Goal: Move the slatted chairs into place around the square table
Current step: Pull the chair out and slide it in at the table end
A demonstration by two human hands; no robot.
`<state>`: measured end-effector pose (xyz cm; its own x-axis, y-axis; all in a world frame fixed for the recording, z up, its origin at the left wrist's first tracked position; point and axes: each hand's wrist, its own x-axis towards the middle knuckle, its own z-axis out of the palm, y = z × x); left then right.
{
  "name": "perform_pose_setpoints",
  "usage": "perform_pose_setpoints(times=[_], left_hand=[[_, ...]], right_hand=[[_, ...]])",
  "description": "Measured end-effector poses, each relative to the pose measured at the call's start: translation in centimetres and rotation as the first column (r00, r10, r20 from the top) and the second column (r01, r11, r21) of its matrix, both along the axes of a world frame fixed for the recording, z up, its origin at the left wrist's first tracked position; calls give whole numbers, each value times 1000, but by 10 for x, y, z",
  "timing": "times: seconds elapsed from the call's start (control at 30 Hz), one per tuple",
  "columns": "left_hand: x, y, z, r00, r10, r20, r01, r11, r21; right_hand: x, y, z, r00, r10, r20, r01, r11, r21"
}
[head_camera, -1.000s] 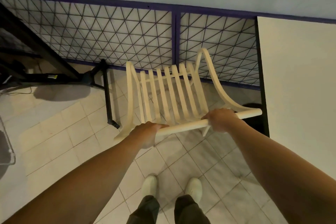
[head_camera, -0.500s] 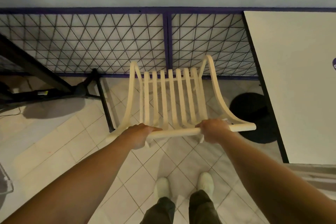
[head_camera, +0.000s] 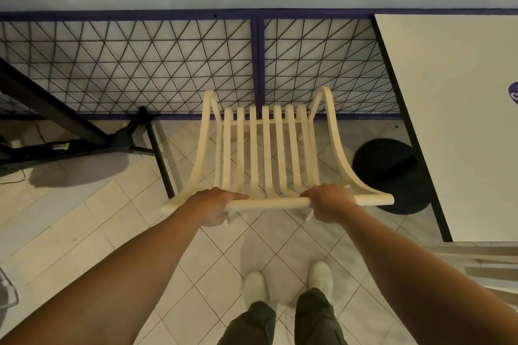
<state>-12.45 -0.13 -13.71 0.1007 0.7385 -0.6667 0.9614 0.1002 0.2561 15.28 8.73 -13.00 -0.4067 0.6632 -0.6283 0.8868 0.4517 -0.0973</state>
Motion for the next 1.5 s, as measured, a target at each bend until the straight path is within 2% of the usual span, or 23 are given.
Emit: perform_pose_setpoints(times=[0.17,0.33,0.4,0.63,0.8,1.27,1.5], left_hand=[[0,0,-2,999,38,25,-38,999,-6],[2,5,-2,991,116,63,-113,992,-52],[4,6,-4,992,121,38,-118,991,-60],[9,4,-8,991,68,-111,-70,997,-18],[11,4,-6,989,61,-132,-66,997,-30],[4,5,0,997,-19,-71,18,1000,-17],[-15,6,1,991,-94,-98,92,995,-32]], right_hand=[[4,1,4,999,8,-43,-9,999,-31],[16,16,10,996,78,-47,-85,983,-162],[22,22,8,996,81,-37,-87,977,-197],[22,21,3,990,128,-53,-134,979,-154],[21,23,-1,987,155,-38,-159,975,-158],[18,14,-2,999,-16,-28,12,991,-135],[8,-9,-4,994,-99,-45,92,987,-133]])
